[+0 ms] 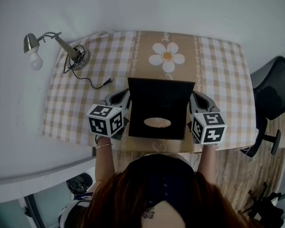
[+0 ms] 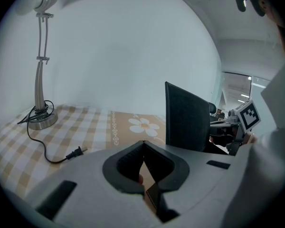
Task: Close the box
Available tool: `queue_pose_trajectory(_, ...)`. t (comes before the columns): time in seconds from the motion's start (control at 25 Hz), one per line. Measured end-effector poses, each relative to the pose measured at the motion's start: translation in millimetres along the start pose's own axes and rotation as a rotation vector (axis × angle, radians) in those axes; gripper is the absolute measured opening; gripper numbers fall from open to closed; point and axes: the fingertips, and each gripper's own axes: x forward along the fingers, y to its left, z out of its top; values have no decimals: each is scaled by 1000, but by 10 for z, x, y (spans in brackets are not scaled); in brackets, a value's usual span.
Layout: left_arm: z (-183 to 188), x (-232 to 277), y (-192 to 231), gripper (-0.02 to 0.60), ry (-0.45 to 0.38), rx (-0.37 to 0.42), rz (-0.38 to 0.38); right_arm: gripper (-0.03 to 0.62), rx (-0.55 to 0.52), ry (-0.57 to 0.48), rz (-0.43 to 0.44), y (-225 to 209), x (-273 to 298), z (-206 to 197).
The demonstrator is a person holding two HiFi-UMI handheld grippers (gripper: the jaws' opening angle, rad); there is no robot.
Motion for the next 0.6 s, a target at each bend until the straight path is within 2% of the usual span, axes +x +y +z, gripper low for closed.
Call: queue_pose_trajectory(0.6,-33,-187,-69,21,-21,-11,43,17,4,1,-76,54,-180,-50)
